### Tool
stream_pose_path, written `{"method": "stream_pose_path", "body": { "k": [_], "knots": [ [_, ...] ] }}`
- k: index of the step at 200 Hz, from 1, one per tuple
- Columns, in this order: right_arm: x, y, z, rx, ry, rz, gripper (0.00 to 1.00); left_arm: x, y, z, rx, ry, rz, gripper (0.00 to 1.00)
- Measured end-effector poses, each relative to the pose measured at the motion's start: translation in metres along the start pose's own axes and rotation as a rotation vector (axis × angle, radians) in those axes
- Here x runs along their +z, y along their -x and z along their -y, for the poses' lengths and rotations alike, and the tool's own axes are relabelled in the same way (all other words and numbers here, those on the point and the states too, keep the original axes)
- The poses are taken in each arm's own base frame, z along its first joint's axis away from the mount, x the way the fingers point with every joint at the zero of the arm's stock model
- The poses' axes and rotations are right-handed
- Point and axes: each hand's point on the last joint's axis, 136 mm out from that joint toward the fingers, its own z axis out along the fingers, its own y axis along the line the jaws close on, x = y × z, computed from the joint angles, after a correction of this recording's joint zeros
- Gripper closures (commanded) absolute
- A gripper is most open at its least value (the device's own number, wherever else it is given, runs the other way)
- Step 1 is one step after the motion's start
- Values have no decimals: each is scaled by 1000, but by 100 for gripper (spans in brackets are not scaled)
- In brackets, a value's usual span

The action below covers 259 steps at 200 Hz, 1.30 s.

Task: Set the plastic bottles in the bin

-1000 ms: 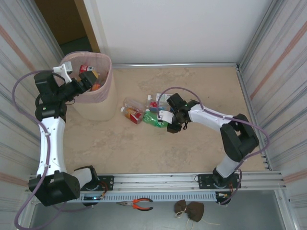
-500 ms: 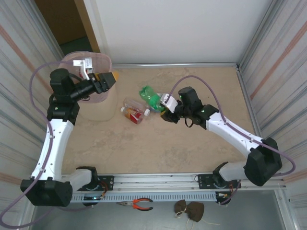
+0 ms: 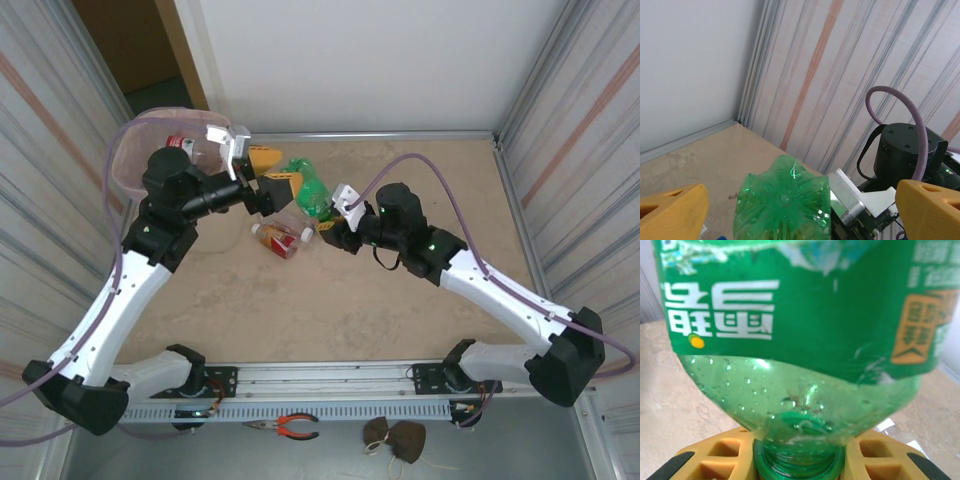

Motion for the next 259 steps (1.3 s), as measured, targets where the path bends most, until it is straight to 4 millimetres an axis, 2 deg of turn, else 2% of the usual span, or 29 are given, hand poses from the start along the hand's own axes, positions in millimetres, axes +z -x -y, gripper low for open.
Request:
{"method": "stream_pose_path", "body": {
  "k": [35, 68, 114, 182, 210, 225, 259],
  "knots": [
    [-9, 25, 2, -7, -22, 72, 81, 9, -2, 8, 24, -30, -2, 6],
    [-14, 38, 1, 1, -23, 117, 80, 16, -4, 13, 29, -52, -1, 9],
    [-16, 48, 2, 1, -24, 148, 80, 30, -16, 21, 29, -81, -31, 14],
    [-16, 53, 0, 9, -20, 165, 80, 37, -21, 19, 48, -71, -40, 29],
    [-16, 52, 0, 10, -21, 164, 74, 38, -20, 19, 56, -68, -39, 37],
    [-16, 52, 0, 12, -24, 163, 70, 37, -20, 18, 60, -66, -38, 38],
    [-17, 54, 0, 12, -24, 167, 47, 37, -18, 18, 64, -53, -42, 39]
  ]
}}
